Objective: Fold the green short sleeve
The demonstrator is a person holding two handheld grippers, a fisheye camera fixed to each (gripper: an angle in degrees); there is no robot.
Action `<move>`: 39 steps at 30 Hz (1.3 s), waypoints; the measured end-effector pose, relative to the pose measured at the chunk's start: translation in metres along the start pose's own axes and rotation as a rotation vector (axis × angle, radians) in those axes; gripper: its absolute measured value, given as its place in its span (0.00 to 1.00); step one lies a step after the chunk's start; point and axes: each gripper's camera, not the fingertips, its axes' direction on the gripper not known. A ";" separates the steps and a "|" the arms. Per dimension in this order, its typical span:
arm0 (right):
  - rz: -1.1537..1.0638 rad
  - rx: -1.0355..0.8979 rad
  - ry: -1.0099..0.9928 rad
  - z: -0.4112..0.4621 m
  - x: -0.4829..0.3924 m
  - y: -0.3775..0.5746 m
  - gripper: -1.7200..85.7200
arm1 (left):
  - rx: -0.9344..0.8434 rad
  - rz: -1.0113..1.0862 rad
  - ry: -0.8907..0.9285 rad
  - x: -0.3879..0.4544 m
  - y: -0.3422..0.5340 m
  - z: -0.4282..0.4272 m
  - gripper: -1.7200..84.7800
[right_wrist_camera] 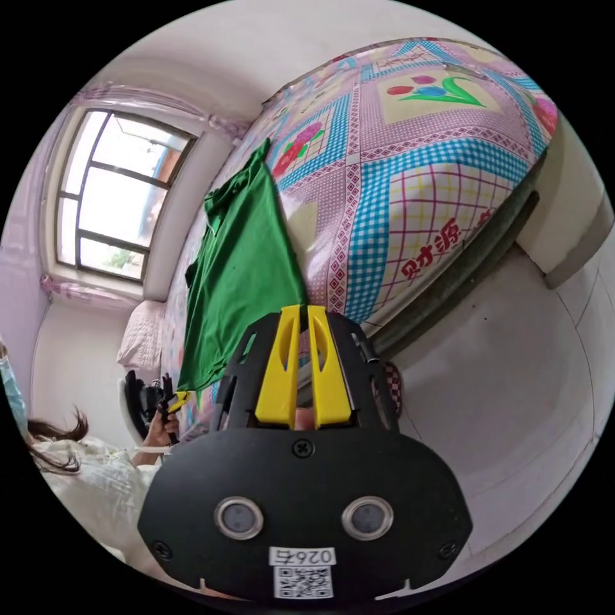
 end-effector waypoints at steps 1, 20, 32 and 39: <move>-0.014 -0.020 -0.008 -0.004 0.002 -0.003 0.01 | 0.011 -0.006 -0.003 -0.001 0.003 -0.002 0.09; 0.043 0.027 -0.218 -0.067 0.046 -0.027 0.00 | 0.107 -0.041 0.008 0.012 0.030 0.011 0.21; 0.000 -0.071 -0.165 -0.093 0.030 -0.059 0.00 | 0.101 -0.160 -0.023 0.021 0.101 0.025 0.18; 0.071 -0.078 -0.142 -0.103 0.041 -0.042 0.00 | 0.042 0.021 -0.409 0.069 0.104 0.037 0.19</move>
